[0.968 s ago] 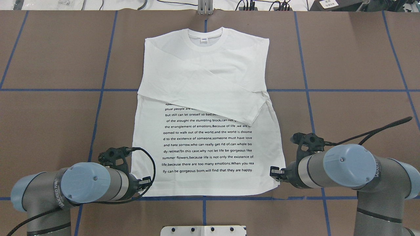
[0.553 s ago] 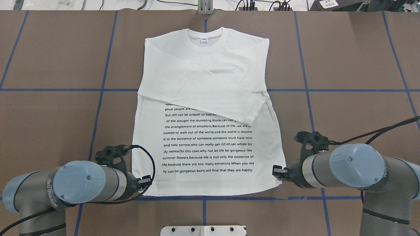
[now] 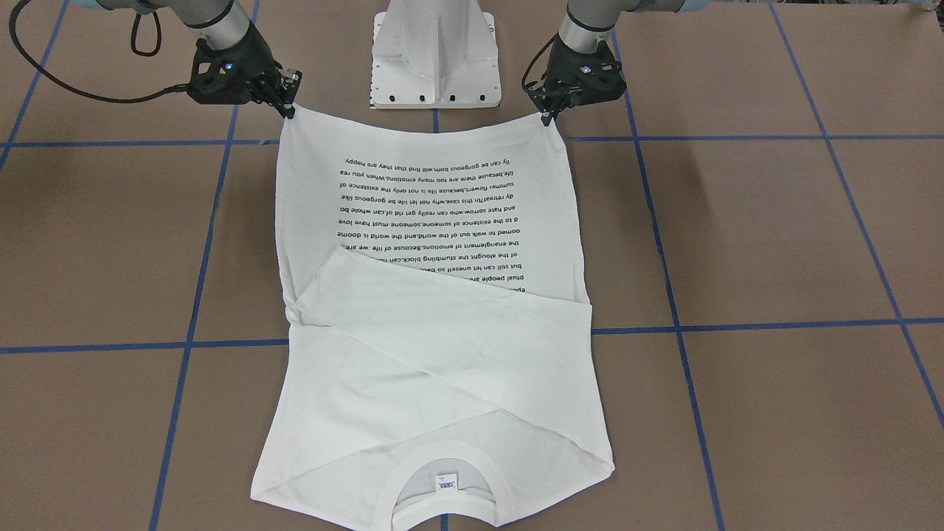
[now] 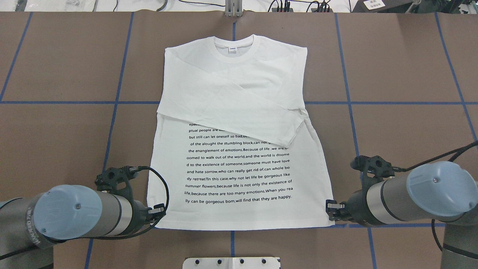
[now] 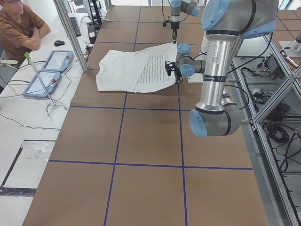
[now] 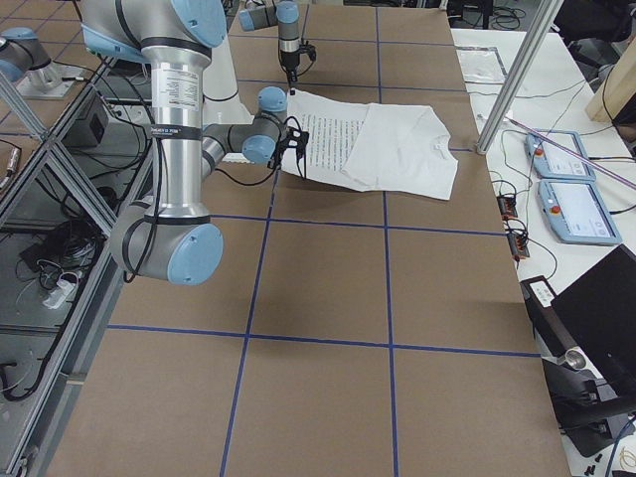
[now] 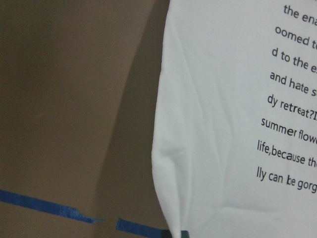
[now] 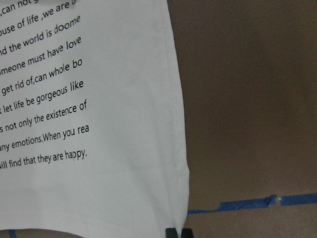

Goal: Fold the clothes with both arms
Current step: 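Lift the hem with both grippers and start folding it toward the collar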

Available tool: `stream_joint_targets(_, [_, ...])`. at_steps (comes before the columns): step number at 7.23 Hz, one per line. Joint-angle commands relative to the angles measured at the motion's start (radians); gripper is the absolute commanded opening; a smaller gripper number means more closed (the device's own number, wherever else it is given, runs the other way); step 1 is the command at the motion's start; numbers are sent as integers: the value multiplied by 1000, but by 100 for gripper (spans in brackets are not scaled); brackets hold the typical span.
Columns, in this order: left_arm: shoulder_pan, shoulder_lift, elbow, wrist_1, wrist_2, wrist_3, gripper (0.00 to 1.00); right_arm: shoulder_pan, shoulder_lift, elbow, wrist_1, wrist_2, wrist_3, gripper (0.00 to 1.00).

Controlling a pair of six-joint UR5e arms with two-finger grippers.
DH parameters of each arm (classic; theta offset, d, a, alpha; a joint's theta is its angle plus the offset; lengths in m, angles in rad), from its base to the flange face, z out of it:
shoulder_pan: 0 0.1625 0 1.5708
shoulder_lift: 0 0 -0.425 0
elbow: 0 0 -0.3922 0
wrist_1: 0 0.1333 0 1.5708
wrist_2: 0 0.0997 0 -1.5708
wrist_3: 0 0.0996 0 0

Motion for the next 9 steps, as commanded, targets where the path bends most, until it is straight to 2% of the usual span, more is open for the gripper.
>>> stream_joint_targets(1, [32,2,-84,104,-31,0,0,4,-58,64,1,99,-1,0])
stream_joint_targets(3, [114,0,-198,219,-57,-2,0,7,-75,92,1,206,-1,0])
stream_joint_targets(5, [171,-9,-229,230,-57,-71,0,54,-91,112,17,309,-1,0])
stream_joint_targets(7, [109,-18,-218,230,-57,-60,0,137,-80,100,36,308,-26,0])
stream_joint_targets(9, [-49,-32,-217,230,-71,-2,0,244,1,31,36,308,-89,0])
